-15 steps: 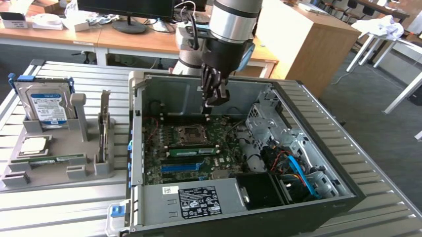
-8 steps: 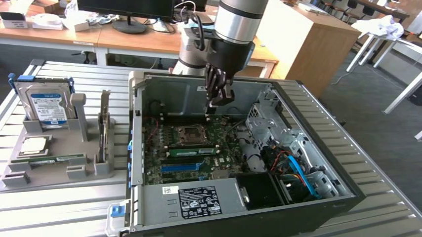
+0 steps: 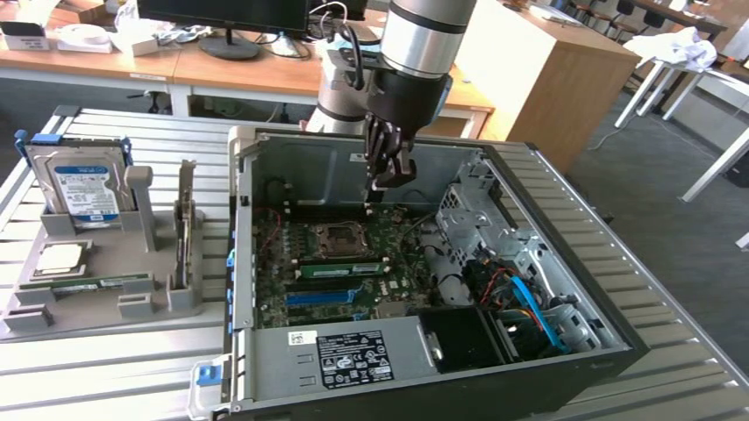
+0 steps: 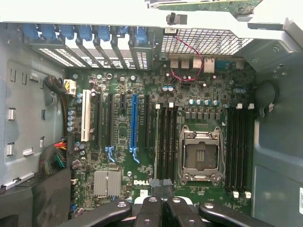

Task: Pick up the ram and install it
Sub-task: 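Press down the ram until it locks into place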

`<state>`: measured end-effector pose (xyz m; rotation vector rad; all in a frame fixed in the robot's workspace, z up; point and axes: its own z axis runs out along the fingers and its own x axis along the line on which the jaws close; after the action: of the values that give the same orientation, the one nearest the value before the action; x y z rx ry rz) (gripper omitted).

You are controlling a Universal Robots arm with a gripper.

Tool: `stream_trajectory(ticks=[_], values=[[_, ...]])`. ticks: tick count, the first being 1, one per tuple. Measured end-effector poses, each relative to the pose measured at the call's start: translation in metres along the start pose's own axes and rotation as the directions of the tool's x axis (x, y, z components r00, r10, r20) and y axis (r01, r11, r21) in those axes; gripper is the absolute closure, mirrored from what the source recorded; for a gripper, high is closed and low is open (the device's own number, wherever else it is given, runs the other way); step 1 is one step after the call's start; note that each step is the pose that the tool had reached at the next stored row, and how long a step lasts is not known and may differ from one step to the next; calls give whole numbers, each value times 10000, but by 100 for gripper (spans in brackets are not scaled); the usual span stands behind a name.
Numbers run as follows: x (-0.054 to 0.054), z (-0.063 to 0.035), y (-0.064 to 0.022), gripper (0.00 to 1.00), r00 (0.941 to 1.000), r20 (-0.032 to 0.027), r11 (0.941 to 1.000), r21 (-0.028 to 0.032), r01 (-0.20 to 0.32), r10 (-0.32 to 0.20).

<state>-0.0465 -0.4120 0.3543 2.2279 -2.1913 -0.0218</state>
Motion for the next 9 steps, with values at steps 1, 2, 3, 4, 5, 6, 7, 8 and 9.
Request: stream_trajectory(ticks=[1,2,3,4,5,6,7,8,9], values=[[0,0,0,90,10000,0,10000,0,0,0],[0,0,0,90,10000,0,10000,0,0,0],[0,0,0,90,10000,0,10000,0,0,0],[0,0,0,90,10000,0,10000,0,-1,1],[0,0,0,90,10000,0,10000,0,-4,4],[0,0,0,90,10000,0,10000,0,-15,15],[0,0,0,90,10000,1,10000,0,-43,43],[0,0,0,90,10000,2,10000,0,-85,85],[0,0,0,90,9999,3,9999,0,-148,148]])
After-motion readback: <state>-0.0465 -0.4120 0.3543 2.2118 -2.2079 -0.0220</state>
